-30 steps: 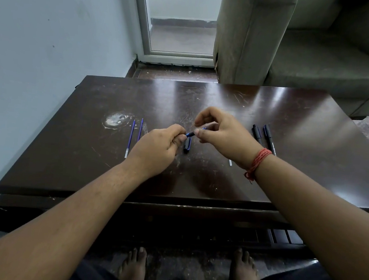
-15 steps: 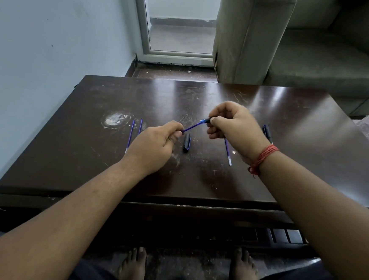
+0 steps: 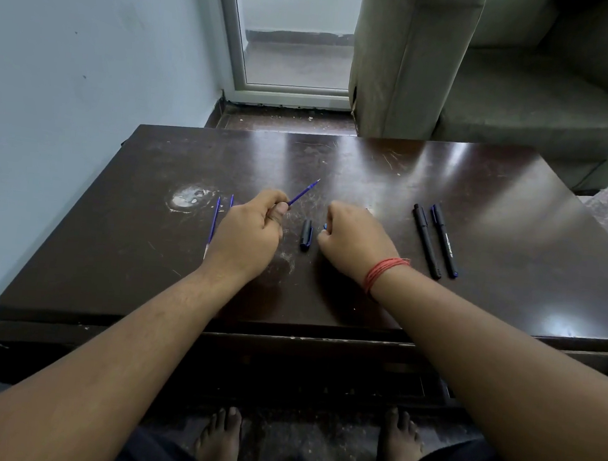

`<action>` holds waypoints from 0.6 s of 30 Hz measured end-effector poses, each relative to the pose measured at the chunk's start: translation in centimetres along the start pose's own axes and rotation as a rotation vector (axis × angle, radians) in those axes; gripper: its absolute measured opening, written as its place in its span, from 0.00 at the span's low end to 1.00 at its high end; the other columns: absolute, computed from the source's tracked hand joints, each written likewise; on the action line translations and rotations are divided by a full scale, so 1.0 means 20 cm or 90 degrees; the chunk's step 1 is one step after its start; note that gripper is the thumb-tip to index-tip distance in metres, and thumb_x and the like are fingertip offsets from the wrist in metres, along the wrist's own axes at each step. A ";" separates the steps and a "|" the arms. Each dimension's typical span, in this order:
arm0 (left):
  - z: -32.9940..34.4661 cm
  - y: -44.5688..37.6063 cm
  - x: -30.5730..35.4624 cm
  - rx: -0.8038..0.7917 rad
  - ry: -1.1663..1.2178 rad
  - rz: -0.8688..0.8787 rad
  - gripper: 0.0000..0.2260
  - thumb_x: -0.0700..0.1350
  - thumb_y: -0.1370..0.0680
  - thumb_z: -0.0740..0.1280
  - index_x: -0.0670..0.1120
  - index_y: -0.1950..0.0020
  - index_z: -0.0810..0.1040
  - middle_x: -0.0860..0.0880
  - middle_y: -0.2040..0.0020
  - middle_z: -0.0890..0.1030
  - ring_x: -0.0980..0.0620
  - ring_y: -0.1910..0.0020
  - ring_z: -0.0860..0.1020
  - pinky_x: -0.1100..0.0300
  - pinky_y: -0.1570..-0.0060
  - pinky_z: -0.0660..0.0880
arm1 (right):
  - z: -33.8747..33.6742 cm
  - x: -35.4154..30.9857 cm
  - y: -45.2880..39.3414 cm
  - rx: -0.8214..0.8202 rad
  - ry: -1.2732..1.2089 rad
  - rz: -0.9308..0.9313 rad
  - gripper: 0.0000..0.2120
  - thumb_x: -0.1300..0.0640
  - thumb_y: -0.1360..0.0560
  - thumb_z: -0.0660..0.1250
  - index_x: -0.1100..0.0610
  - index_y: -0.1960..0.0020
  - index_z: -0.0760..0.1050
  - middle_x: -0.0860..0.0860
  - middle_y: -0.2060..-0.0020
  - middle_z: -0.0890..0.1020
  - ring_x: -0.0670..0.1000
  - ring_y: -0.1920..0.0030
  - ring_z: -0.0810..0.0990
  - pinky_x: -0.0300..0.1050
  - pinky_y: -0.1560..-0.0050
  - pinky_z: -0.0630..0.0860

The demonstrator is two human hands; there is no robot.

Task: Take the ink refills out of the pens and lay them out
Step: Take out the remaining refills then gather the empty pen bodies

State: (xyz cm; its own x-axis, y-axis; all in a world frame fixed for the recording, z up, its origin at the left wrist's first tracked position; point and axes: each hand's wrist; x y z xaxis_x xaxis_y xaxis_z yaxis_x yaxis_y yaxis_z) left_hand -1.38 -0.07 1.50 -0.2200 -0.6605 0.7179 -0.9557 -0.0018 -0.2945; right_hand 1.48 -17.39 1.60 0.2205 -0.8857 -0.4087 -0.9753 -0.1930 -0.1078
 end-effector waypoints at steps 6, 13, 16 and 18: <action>-0.01 0.01 0.00 -0.010 -0.014 0.013 0.07 0.47 0.16 0.59 0.53 0.47 0.76 0.49 0.68 0.80 0.56 0.74 0.72 0.53 0.67 0.74 | 0.02 -0.04 -0.04 -0.034 0.017 -0.003 0.04 0.59 0.24 0.61 0.57 0.56 0.66 0.54 0.57 0.73 0.57 0.57 0.73 0.45 0.60 0.67; -0.01 0.01 0.00 -0.015 -0.011 0.002 0.07 0.48 0.16 0.59 0.53 0.47 0.76 0.48 0.67 0.80 0.48 0.71 0.76 0.48 0.66 0.76 | -0.07 0.05 -0.09 0.040 -0.077 0.051 0.07 0.55 0.21 0.61 0.57 0.53 0.72 0.52 0.60 0.77 0.54 0.59 0.74 0.44 0.59 0.67; -0.01 0.01 0.02 -0.010 -0.009 0.009 0.07 0.47 0.16 0.59 0.52 0.47 0.76 0.49 0.67 0.80 0.48 0.70 0.76 0.48 0.65 0.77 | -0.12 0.06 -0.07 0.006 -0.340 0.127 0.09 0.51 0.20 0.62 0.56 0.56 0.73 0.53 0.63 0.81 0.52 0.63 0.80 0.48 0.62 0.76; 0.00 0.02 0.03 -0.015 -0.002 0.020 0.07 0.47 0.16 0.59 0.51 0.47 0.77 0.49 0.67 0.79 0.48 0.70 0.76 0.47 0.66 0.77 | -0.11 0.02 -0.02 -0.062 -0.520 0.163 0.10 0.52 0.20 0.64 0.58 0.54 0.74 0.54 0.64 0.81 0.51 0.66 0.79 0.46 0.65 0.77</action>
State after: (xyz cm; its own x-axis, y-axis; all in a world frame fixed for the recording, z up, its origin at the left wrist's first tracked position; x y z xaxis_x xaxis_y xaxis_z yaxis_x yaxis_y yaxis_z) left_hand -1.89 -0.50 1.75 -0.2487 -0.6626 0.7065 -0.9528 0.0362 -0.3014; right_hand 2.01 -18.53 3.46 -0.1004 -0.3318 -0.9380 -0.9855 -0.0965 0.1396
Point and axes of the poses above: each hand's wrist, its own y-axis away from the middle knuckle, its own z-axis out of the palm, x = y × z
